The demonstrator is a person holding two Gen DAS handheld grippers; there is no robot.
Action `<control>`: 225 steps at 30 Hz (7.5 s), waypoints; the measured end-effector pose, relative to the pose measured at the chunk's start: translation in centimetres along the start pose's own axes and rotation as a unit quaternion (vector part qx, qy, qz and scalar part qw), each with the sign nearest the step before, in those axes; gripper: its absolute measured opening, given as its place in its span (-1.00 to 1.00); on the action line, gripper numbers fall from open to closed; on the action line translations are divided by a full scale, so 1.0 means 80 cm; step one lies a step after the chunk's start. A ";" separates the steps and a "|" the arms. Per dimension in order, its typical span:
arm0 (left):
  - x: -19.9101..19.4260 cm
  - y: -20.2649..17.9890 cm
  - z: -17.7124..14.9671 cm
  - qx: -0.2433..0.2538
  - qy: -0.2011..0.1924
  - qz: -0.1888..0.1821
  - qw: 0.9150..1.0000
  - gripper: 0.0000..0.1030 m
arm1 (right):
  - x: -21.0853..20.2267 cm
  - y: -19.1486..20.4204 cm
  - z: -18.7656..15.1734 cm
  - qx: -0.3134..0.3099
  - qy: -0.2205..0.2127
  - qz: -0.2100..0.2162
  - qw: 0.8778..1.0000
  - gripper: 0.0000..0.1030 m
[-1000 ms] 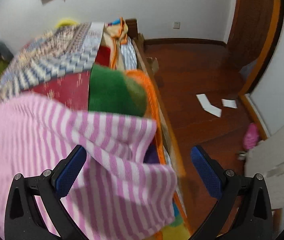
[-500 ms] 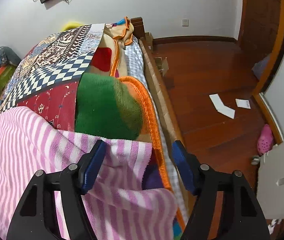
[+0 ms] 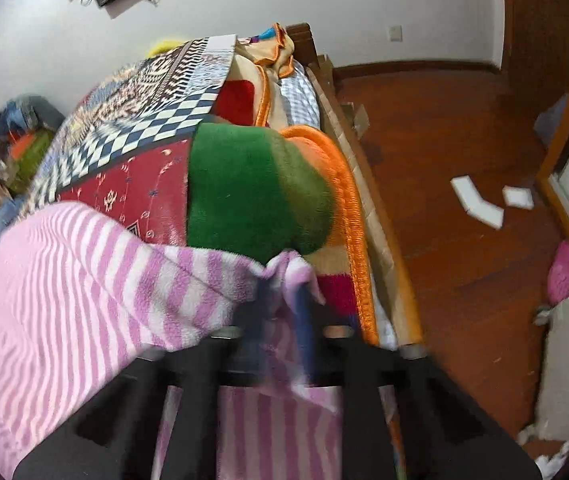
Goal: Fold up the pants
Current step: 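Close the left tool on the waistband while the right tool grips the other waistband edge, then lift the waistband with both tools and fold it over toward the pant legs, then open both tools and release the folded pants onto the quilt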
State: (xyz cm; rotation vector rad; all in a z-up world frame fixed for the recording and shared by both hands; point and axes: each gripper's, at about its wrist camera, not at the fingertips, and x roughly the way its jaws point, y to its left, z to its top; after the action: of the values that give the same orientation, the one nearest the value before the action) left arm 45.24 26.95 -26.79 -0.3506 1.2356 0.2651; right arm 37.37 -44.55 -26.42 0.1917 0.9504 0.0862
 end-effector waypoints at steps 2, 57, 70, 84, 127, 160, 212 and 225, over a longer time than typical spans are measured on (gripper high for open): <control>0.000 0.004 0.000 -0.002 0.003 0.000 1.000 -0.61 | -0.008 0.009 0.001 -0.011 -0.010 -0.013 1.000 -0.89; -0.072 0.041 0.032 -0.049 -0.070 -0.021 0.996 -0.91 | -0.038 -0.019 -0.020 0.009 -0.029 -0.047 0.998 0.34; -0.114 0.031 0.023 -0.064 -0.103 -0.033 0.992 -0.91 | 0.010 -0.035 0.005 0.033 -0.023 0.017 0.999 0.32; -0.122 0.021 0.013 -0.066 -0.107 -0.017 0.992 -0.91 | 0.013 0.005 0.004 -0.034 -0.018 0.012 0.999 -0.78; -0.292 0.083 -0.099 -0.072 -0.153 -0.091 0.981 -0.91 | -0.325 0.053 0.005 -0.060 -0.206 -0.144 0.966 -0.82; -0.222 0.178 -0.303 -0.063 -0.061 -0.115 0.990 -0.90 | -0.388 -0.014 -0.213 0.064 -0.134 -0.144 0.978 -0.82; -0.258 -0.083 -0.451 0.181 -0.103 -0.047 0.977 0.26 | -0.340 0.139 -0.308 -0.034 -0.023 0.019 0.999 -0.03; -0.231 -0.113 -0.470 0.209 -0.093 -0.034 0.973 0.26 | -0.269 0.141 -0.301 -0.042 0.018 -0.068 0.997 -0.03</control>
State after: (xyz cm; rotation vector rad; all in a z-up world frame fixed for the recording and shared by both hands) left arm 10.22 3.44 -18.93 -0.0011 1.0601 -0.0250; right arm 5.37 -33.92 -20.61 0.0469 0.9909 0.0043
